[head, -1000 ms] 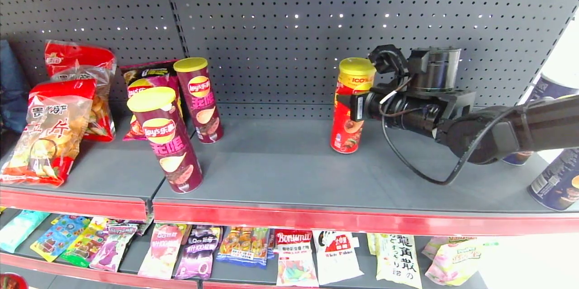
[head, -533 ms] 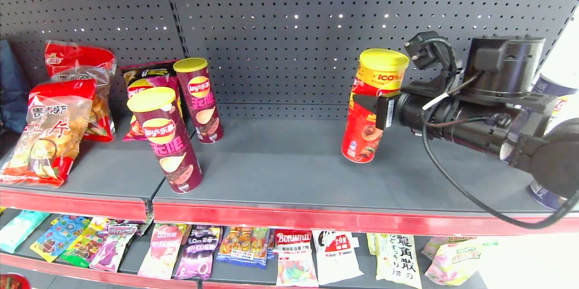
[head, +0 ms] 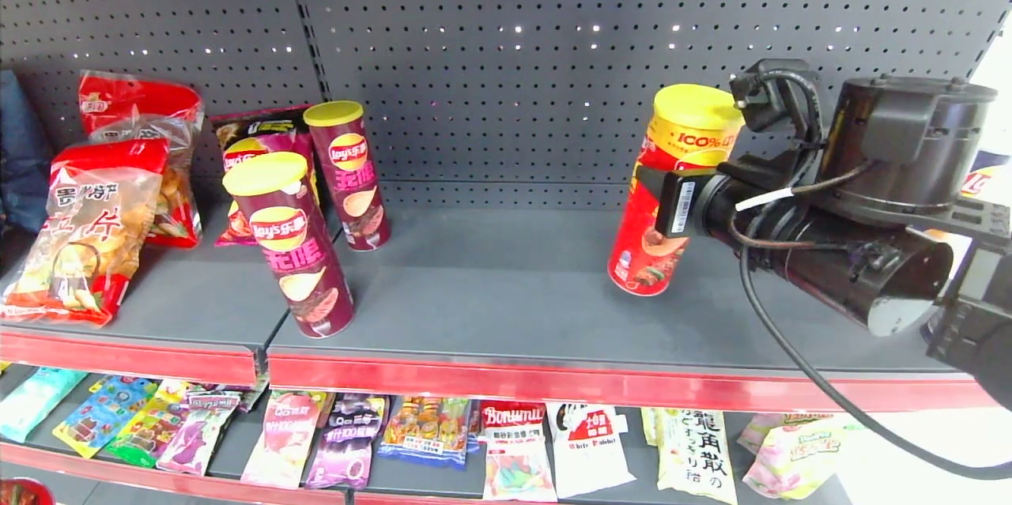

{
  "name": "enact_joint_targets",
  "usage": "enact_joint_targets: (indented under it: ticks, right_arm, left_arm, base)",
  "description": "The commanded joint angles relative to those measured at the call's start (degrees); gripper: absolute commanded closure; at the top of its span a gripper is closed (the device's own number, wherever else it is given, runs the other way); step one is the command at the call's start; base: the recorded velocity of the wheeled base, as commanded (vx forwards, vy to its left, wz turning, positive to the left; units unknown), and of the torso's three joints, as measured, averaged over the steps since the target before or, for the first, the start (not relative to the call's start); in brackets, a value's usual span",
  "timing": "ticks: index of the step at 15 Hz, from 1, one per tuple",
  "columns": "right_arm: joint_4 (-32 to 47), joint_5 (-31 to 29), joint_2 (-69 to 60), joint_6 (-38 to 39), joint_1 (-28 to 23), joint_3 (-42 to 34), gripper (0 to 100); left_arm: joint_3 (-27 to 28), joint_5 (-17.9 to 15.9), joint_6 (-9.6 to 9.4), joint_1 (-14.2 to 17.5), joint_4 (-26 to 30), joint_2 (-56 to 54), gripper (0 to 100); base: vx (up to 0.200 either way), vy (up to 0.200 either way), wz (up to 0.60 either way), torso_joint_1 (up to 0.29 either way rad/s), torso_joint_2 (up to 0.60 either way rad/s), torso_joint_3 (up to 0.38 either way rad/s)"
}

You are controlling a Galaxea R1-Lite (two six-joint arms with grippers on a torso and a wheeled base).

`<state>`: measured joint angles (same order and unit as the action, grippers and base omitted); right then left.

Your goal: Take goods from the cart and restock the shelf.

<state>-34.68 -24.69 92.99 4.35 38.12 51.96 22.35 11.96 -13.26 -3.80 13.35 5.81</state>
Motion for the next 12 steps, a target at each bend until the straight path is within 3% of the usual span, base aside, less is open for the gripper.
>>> enact_joint_targets:
  ticks: [1,7,12]
  right_arm:
    - [0.0,-2.9,1.2,0.3,0.9,-2.0,100]
    - [-0.1,-9.9,4.2,2.0,5.4,-1.3,100]
    - [0.0,-11.7,5.9,2.2,9.2,-0.2,100]
  left_arm:
    - [-0.4,0.1,-0.01,0.0,-0.1,0.0,100]
    - [-0.8,0.1,-0.01,0.0,0.0,0.0,100]
    - [-0.8,0.1,-0.01,0.0,0.0,-0.1,100]
  base:
    - [0.000,0.000,0.00,0.000,0.00,0.000]
    - [0.000,0.000,0.00,0.000,0.00,0.000]
    - [0.000,0.000,0.00,0.000,0.00,0.000]
